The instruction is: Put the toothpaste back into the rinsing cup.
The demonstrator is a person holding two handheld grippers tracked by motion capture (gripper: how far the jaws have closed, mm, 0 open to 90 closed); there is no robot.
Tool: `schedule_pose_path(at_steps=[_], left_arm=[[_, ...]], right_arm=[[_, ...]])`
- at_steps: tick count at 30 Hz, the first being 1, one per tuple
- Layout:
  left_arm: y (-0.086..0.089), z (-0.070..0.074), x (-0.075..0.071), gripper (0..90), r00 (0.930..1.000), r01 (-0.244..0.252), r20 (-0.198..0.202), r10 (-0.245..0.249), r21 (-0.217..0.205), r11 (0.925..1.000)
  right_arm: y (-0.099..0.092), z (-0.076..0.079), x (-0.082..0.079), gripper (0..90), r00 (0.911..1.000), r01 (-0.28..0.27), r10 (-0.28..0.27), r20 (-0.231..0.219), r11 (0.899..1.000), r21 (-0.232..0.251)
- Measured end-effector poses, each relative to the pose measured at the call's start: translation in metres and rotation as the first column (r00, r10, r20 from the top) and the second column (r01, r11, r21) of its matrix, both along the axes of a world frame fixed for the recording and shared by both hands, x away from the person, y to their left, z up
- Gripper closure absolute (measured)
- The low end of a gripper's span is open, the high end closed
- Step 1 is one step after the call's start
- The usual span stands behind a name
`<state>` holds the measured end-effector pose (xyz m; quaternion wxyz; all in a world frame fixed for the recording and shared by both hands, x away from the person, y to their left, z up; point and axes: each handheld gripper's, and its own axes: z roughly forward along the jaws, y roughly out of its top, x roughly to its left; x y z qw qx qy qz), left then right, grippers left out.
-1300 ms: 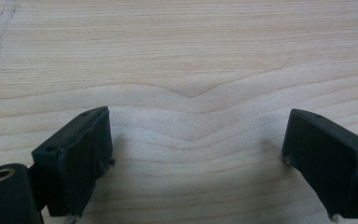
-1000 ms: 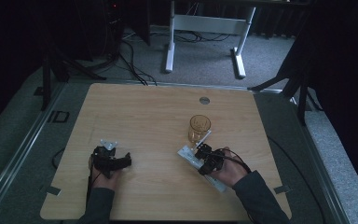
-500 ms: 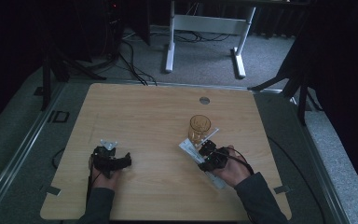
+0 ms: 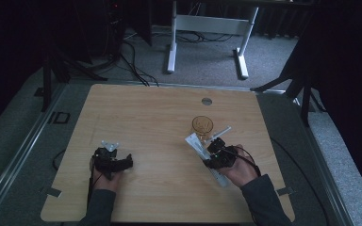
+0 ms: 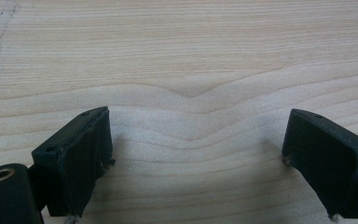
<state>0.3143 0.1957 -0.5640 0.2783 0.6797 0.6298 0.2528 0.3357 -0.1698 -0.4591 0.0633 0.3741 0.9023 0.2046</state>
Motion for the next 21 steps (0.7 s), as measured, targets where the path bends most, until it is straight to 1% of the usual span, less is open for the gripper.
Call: schedule_pose_path(at_steps=[9, 21], left_arm=[[0.0, 0.0, 0.0, 8.6, 1.0, 0.0, 0.0, 0.0, -0.001, 1.0], [0.0, 0.0, 0.0, 8.6, 1.0, -0.002, 0.003, 0.002, -0.003, 1.0]], right_arm=[[-0.005, 0.007, 0.001, 72.2, 0.9994, 0.025, -0.026, 0.022, 0.999, 0.04], [-0.008, 0.017, 0.005, 72.2, 0.9978, 0.037, -0.04, 0.052, 0.997, 0.064]])
